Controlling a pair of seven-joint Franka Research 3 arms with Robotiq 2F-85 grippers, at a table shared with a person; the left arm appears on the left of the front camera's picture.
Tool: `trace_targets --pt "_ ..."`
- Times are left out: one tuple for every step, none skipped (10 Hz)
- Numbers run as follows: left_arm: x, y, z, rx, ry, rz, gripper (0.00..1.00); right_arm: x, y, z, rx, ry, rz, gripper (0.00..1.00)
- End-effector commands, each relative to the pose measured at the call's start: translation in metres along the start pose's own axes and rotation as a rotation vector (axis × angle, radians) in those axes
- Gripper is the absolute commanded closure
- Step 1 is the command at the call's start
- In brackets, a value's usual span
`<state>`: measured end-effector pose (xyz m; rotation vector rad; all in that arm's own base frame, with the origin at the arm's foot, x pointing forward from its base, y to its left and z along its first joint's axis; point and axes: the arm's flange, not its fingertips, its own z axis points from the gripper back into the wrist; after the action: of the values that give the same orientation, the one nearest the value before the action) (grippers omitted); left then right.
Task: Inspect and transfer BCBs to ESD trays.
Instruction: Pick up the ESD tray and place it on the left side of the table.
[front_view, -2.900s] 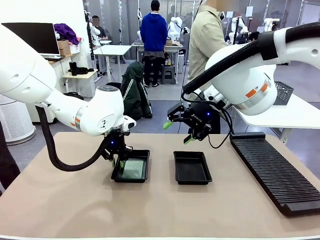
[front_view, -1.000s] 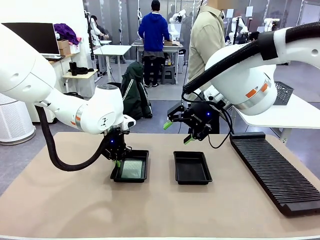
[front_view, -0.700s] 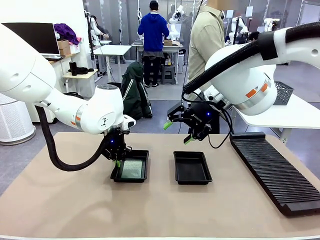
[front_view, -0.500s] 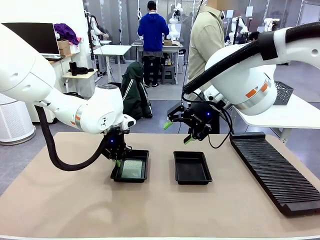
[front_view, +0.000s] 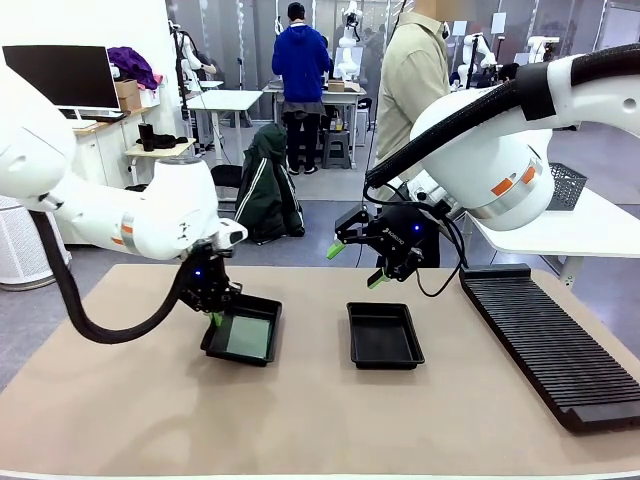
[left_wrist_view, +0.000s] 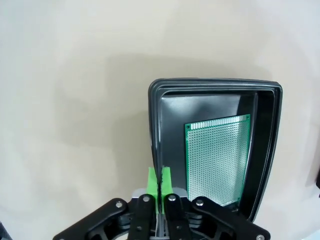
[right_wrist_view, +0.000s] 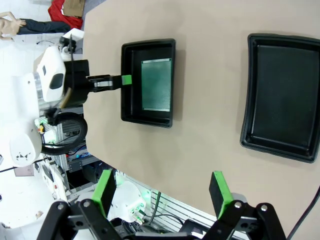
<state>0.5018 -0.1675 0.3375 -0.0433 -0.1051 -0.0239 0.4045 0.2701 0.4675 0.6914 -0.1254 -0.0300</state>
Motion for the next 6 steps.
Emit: trace_targets --pt "-0.01 0.034 0.009 -0.047 -0.01 -0.001 0.97 0.0 0.0 0.0 0.0 0.0 -0.007 0.0" --pt "-0.011 0.052 0.014 -0.049 -0.014 0.007 0.97 0.0 0.0 0.0 0.0 0.0 -0.007 0.0" --pt "-0.011 0.07 0.017 -0.054 -0.015 0.019 0.97 0.0 0.0 0.0 0.0 0.0 -0.007 0.0" --pt "-0.012 0.089 0.02 -0.058 -0.016 0.03 0.97 0.0 0.0 0.0 0.0 0.0 -0.007 0.0" --pt "-0.013 0.111 0.021 -0.065 -0.014 0.039 0.97 0.0 0.0 0.0 0.0 0.0 -0.007 0.0" --pt "-0.014 0.132 0.023 -0.087 -0.006 0.043 0.97 0.0 0.0 0.0 0.0 0.0 -0.007 0.0"
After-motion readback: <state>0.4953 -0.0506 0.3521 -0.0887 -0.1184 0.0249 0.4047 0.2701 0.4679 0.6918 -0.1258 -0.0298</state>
